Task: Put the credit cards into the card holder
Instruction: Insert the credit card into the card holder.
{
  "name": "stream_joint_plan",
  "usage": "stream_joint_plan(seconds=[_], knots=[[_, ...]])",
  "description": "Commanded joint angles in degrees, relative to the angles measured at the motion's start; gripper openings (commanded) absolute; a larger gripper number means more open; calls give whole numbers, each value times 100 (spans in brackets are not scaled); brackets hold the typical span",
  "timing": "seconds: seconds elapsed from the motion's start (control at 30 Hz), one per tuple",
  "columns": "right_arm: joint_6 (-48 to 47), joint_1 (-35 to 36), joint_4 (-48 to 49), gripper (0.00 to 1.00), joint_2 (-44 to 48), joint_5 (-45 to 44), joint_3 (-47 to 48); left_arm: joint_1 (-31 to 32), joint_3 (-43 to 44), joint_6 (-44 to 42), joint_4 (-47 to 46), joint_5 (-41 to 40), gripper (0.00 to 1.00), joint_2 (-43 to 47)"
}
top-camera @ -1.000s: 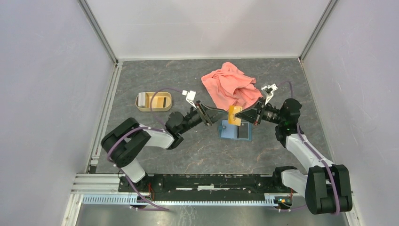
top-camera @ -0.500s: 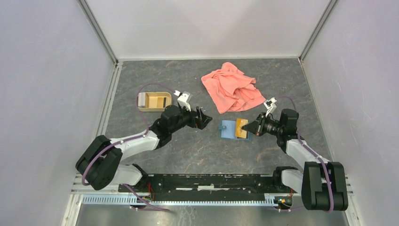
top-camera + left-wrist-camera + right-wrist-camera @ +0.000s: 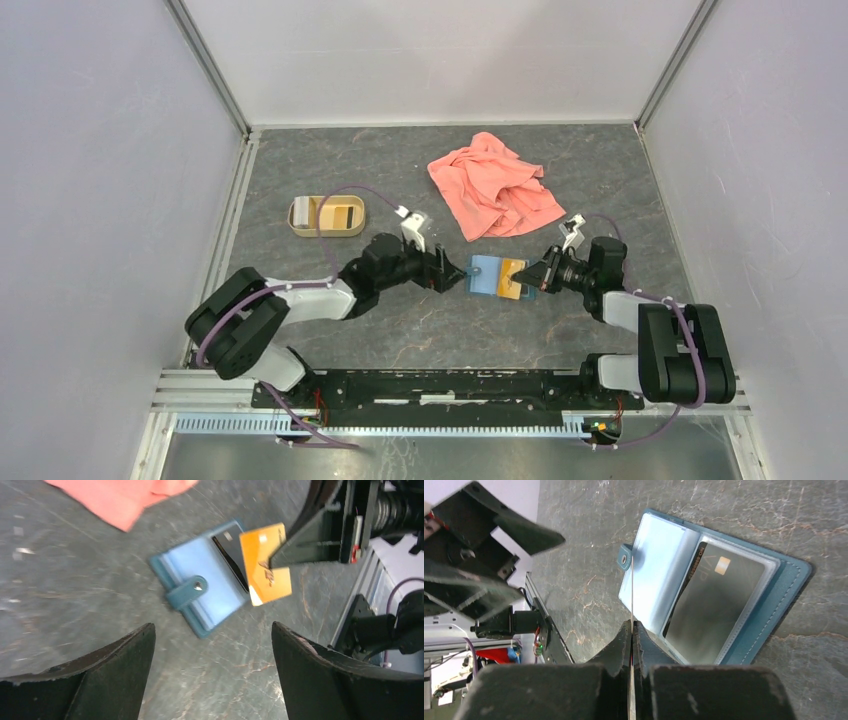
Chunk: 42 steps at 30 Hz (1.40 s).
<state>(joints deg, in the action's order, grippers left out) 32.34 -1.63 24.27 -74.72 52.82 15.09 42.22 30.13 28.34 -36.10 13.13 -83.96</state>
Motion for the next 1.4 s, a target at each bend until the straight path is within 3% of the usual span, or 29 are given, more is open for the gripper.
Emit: stream_joint_plan(seconds=[0.0,0.3,0.8,1.23,1.37], knots=[[206,-91,552,0,-174,-70,147,451,345,274,50,-468,88,-504],[316,-145,636,0,-739,-57,367,803,870,478,350,-1224,82,-1351],[474,-162,763,0,-1320,-166,497,884,1232,864,518,-1217,68,-2071],[939,-162,1327,0,-1614,95,381,928,1258,939,771,-1022,45,-2269],[944,-154,1313,0,-1680,64,361,937,1200,1019,771,-1000,42,-2283]])
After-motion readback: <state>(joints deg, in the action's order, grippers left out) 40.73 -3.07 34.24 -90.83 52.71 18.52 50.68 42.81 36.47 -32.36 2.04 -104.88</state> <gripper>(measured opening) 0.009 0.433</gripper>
